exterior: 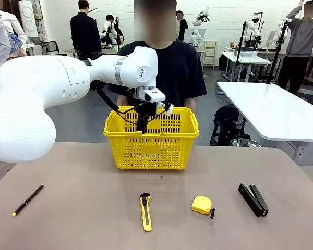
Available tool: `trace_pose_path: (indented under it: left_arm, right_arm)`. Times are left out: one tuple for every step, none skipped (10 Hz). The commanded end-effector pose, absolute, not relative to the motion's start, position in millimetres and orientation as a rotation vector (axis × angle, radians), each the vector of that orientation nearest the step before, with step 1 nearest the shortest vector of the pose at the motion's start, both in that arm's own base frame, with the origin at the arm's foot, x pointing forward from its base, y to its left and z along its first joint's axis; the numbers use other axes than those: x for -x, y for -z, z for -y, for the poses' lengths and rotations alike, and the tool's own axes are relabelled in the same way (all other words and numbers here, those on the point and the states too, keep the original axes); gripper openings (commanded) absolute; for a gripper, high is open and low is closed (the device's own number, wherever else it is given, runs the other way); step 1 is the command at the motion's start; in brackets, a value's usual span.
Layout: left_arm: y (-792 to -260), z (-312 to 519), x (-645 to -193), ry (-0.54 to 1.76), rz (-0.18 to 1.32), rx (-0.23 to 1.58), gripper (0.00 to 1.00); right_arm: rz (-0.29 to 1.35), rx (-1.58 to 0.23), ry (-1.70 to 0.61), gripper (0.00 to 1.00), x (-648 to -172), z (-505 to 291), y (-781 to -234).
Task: Place the items the person wants into the basket.
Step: Pick up the item the person points to and place it in the Market Basket.
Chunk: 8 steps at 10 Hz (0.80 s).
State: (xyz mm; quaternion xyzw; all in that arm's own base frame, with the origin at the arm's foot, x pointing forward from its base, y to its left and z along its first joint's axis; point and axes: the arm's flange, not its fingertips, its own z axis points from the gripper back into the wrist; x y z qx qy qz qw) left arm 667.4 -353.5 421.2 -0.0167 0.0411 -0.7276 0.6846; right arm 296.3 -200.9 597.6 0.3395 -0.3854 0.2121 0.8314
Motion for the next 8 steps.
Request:
trace_pose_path:
  left_arm:
    - [-429,355,-671,1.610,-0.110,0.009,1.00]
    - [-437,354,-667,1.602,-0.124,0.010,1.00]
    - [-458,346,-658,1.584,-0.124,0.030,1.00]
    - [-489,331,-641,1.561,-0.101,0.032,1.00]
    - [-522,312,-616,1.582,-0.050,0.010,1.00]
    - [-558,286,-584,1.594,0.016,-0.020,1.00]
    - [-583,262,-559,1.589,0.054,-0.013,1.00]
    - [-600,233,-537,1.560,0.066,0.004,1.00]
  right_arm:
    - [0.835,-0.730,-0.465,1.00,-298,202,-597]
    - [0.835,-0.730,-0.465,1.00,-298,202,-597]
    - [0.835,-0.730,-0.465,1.00,-298,202,-597]
    - [0.835,-0.730,-0.465,1.00,-298,202,-597]
    - [0.835,-0.730,-0.465,1.00,-298,202,-597]
    - [0.835,-0.730,-0.465,1.00,-298,202,-597]
    - [0.835,-0.730,-0.465,1.00,-298,202,-597]
    - [0.835,-0.730,-0.465,1.00,-298,202,-597]
